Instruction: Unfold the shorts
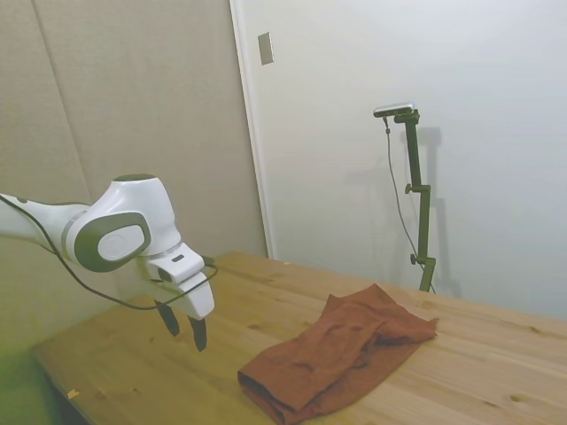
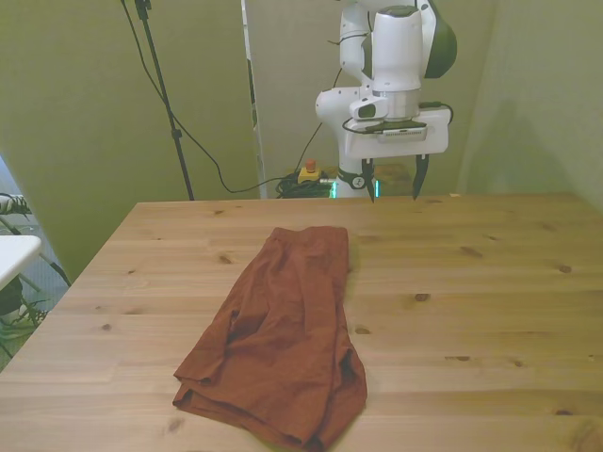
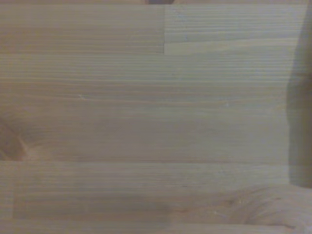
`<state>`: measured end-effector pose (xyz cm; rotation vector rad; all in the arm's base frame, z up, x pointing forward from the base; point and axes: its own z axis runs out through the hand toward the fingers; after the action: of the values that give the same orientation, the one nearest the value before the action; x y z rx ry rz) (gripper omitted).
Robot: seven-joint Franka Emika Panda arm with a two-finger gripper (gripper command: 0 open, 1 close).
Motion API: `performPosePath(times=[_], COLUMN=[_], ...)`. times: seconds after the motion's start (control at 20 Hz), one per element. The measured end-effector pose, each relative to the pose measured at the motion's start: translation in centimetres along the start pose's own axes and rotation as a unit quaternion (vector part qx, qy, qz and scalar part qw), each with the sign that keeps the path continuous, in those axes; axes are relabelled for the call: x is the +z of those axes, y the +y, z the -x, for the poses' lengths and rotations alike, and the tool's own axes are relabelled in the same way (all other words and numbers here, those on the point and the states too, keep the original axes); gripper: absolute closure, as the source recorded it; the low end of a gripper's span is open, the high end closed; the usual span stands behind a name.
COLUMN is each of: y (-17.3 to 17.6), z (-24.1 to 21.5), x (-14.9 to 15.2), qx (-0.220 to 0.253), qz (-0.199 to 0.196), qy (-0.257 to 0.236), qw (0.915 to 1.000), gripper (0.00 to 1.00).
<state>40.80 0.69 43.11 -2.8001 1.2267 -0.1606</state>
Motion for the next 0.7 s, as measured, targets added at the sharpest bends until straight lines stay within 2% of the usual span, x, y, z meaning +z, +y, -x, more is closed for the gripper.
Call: performPosePath(times=[0.15, 0.25, 0.4, 0.5, 0.7], y=[0.1, 0.9, 4.7, 8.0, 12.7], z=[-0.2, -1.8, -7.5, -12.4, -20.1], x=[0.1, -0.6, -2.2, -2.6, -0.6], qx=[-0.004, 0.013, 0.068, 0.101, 0.142], qz=[0.007, 0.003, -0.02, -0.046, -0.076], qy=[0.007, 0.019, 0.018, -0.006, -0.063], qw=[0.9999, 0.9997, 0.9973, 0.9938, 0.9849], gripper=[0.0, 0.0, 0.0, 0.0, 0.0])
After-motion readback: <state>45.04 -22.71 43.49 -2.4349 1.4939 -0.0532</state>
